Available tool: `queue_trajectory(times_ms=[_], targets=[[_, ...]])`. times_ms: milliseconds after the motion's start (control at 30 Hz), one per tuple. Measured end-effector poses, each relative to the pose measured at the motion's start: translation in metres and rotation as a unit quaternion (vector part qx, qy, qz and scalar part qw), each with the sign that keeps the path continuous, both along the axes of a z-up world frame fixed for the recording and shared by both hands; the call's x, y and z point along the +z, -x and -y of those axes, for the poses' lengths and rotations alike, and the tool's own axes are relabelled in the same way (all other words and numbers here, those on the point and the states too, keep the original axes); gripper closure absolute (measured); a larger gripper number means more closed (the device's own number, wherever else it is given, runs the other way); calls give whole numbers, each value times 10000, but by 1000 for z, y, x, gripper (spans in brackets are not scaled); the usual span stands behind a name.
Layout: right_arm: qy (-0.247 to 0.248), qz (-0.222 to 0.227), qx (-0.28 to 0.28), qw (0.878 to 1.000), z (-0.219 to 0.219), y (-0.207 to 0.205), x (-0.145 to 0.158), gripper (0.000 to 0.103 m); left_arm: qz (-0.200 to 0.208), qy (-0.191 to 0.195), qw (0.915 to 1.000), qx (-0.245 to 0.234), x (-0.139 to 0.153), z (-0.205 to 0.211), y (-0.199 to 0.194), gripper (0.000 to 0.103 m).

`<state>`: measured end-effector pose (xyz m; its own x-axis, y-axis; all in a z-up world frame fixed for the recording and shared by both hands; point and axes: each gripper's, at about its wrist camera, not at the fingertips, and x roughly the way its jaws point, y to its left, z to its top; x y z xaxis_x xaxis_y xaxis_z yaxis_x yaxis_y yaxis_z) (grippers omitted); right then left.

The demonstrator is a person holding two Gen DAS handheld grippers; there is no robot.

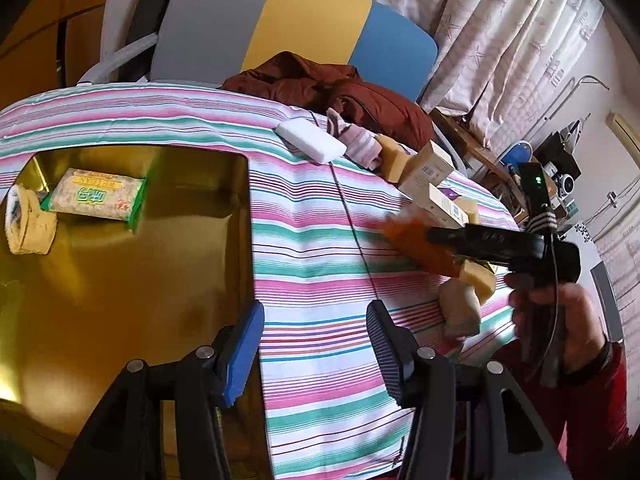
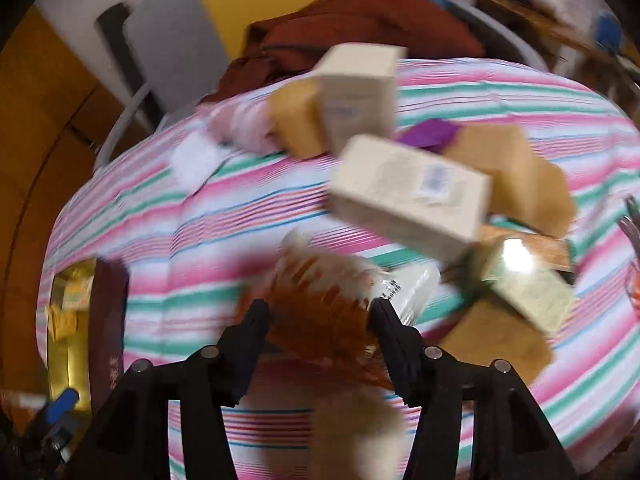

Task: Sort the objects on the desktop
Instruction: 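Move both open grippers from the tray back to the pile, then grasp the beige box with the right gripper while the left grasps the orange snack bag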

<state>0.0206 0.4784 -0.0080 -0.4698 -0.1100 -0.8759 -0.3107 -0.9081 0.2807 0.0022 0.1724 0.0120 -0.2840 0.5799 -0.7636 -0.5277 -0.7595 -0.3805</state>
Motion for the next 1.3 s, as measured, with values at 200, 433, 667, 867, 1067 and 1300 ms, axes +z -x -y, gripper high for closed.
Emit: queue_trajectory(times_ms=[200,433,667,867,1067,1300], targets=[[990,-550,357,9929,5,0,5,46,-23,85,9999,-100,0,-11,-2,49],[-1725,-589,66,9832,-8,-1,45,30,169,68,9997,-132,-1,-33,6,49],[-2407,13,537,9691,-36,29,20,29,572,38,9981,-240,-8,-67,16,49],[-2111,290,542,9755,-58,33,3,26,552,120,9977,-374,-11,-95,21,49],[-2311,219,878,9687,-35,32,7,52,681,114,9971,-327,-18,-110,30,49],[-2384,208,871,9670,-42,38,8,23,795,-13,9960,-419,-15,-138,34,43]])
